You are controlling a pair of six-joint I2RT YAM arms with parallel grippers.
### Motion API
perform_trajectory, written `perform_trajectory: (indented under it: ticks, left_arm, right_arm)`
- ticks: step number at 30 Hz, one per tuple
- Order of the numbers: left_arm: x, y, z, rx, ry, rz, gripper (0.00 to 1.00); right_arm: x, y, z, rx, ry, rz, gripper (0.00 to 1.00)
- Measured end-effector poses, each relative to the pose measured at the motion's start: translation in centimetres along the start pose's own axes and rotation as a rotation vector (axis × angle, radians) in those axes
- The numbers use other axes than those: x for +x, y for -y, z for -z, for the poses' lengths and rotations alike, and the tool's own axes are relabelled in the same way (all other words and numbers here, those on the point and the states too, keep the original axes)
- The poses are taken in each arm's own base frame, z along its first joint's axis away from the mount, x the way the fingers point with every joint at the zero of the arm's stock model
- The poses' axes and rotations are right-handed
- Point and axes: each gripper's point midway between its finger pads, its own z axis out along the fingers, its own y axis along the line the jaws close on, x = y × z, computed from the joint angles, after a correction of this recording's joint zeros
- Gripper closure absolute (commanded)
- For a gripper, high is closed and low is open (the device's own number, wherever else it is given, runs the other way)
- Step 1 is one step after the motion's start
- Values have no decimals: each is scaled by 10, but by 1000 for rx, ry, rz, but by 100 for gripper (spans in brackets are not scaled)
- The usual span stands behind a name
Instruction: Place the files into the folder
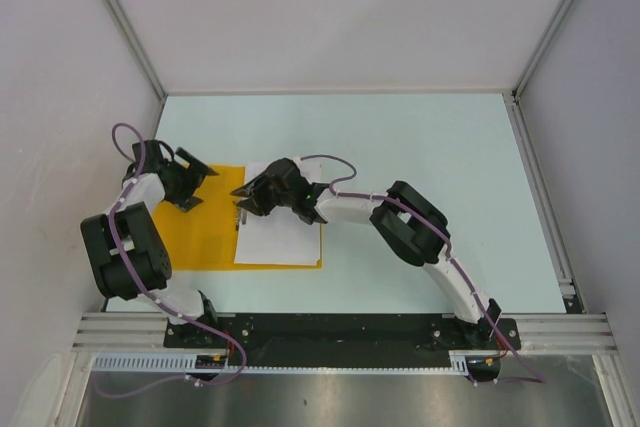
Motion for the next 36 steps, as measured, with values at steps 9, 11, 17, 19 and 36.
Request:
perform_trajectory:
  ticks: [9, 11, 17, 19, 36]
  left_arm:
    - [-4, -2, 1, -17, 16, -11, 8]
    - [-5, -2, 1, -19, 18, -15, 8]
    - [-9, -1, 4, -26, 34, -30, 8]
    - [-9, -2, 4, -28, 35, -30, 8]
    - [-9, -3, 4, -34, 36, -36, 8]
  right_arm:
    - [-4, 17, -10, 25, 5, -26, 61]
    - [-5, 20, -11, 29, 6, -30, 63]
    - [-6, 25, -14, 39, 5, -42, 66]
    - [-5, 25, -14, 37, 4, -42, 67]
    - [4, 12, -15, -1, -25, -50, 85]
